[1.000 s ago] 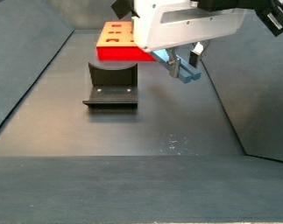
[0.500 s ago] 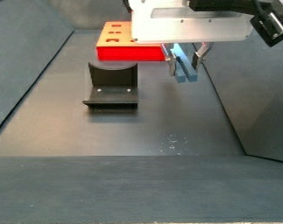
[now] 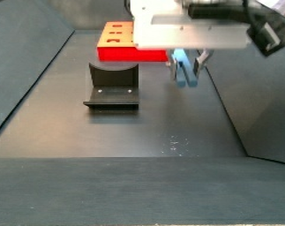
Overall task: Pick up the double-square object. Move up. Rotate the double-square object. Place the double-square object on the fixture. Regrasp the double-square object. Move to above the board. Insert the double-square object.
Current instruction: Rotate the double-square object.
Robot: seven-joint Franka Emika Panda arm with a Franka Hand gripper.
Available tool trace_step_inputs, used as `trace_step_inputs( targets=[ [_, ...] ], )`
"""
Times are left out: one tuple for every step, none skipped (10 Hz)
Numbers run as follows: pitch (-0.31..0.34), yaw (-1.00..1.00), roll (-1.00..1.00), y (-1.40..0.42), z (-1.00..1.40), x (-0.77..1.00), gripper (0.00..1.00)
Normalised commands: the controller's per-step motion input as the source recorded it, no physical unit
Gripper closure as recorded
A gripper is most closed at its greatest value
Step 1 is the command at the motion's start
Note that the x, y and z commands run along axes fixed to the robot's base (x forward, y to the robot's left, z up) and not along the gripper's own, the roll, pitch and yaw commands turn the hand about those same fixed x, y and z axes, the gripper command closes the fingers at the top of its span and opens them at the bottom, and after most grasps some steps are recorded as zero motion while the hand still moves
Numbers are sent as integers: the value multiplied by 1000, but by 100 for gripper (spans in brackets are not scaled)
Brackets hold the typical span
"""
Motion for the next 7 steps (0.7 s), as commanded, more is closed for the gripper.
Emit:
trace_step_inputs(
  targets=[
    [-18,49,20,9,-1000,20,100],
    [-12,34,33,11,-1000,25,100],
    [-8,25,44,15,-1000,33,100],
    [-6,19,55,17,-892,37,100],
    [2,11,67,17,-693,37,100],
    [4,5,76,17,-550,39,100],
    [1,2,83,17,-459,38,100]
  ],
)
